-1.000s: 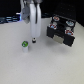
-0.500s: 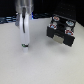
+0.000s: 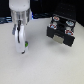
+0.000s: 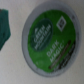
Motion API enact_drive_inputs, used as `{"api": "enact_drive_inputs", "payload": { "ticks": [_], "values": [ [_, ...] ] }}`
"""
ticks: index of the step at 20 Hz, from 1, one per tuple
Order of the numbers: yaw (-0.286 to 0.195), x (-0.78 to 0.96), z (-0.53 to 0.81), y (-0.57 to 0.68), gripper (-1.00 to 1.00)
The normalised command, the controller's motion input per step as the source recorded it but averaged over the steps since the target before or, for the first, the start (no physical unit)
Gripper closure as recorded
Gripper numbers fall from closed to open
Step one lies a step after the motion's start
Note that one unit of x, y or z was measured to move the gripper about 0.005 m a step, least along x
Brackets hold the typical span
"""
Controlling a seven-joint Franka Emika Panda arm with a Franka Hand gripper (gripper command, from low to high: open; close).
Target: Open the kcup holder, insert the kcup into the holder, and close the kcup holder
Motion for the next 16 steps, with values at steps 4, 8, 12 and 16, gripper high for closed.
{"api": "enact_drive_inputs", "payload": {
  "ticks": [4, 8, 12, 16],
  "values": [
    [-0.152, -0.02, 0.00, 0.02, 1.00],
    [-0.173, 0.03, 0.02, 0.04, 1.00],
    [-0.163, 0.09, 0.07, 0.17, 1.00],
    [-0.066, 0.08, 0.37, 0.14, 1.00]
  ]
}}
